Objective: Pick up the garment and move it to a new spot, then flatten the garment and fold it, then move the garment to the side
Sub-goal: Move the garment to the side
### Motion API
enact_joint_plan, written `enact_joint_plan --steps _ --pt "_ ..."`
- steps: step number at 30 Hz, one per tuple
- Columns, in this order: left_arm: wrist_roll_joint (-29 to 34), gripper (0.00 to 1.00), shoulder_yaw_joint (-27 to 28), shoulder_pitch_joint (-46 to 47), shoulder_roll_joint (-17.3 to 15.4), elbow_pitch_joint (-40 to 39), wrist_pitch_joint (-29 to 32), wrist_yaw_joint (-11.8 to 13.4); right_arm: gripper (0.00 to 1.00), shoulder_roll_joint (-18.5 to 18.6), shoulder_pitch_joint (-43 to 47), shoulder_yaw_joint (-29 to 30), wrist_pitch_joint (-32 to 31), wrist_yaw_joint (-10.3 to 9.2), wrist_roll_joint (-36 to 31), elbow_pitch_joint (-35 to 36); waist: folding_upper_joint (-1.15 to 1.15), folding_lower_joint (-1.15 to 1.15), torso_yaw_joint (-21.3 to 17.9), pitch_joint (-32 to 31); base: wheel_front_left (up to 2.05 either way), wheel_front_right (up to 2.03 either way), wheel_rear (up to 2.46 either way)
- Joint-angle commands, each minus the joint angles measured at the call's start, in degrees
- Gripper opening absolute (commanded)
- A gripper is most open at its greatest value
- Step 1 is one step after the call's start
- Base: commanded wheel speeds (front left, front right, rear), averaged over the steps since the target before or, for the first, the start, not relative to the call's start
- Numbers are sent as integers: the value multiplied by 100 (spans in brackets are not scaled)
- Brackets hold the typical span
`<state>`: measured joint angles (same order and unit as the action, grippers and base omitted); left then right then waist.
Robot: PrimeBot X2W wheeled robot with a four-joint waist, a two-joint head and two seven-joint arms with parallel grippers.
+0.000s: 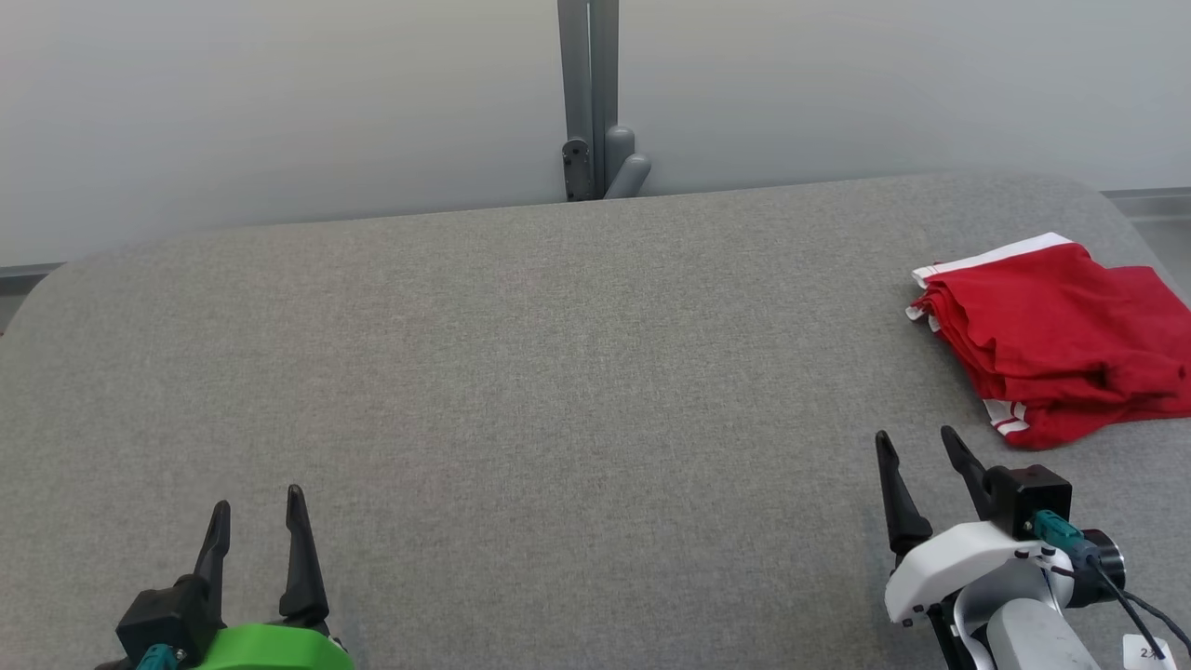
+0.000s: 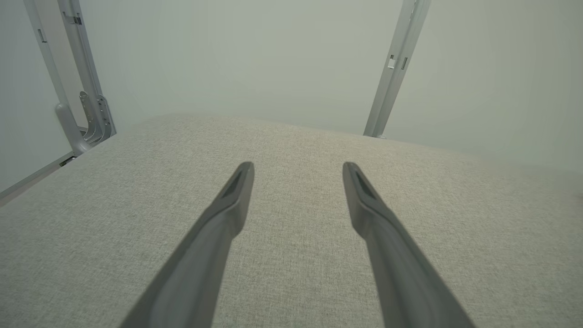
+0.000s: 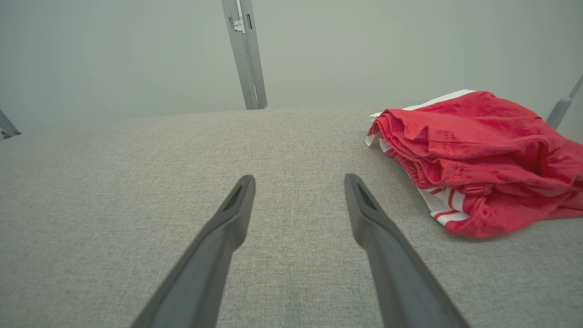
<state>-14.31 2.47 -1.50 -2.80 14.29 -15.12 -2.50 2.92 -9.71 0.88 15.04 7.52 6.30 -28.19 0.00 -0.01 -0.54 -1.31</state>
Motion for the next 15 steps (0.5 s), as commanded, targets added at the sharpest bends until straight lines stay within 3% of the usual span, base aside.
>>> enact_joint_plan --steps 1,15 --pt "-22 100 28 -37 -21 19 5 34 100 9 57 -8 15 -8 -38 18 0 1 0 8 0 0 0" --pt "-236 100 50 15 -22 157 5 -19 100 7 137 -66 15 -8 -150 165 0 1 9 49 0 0 0"
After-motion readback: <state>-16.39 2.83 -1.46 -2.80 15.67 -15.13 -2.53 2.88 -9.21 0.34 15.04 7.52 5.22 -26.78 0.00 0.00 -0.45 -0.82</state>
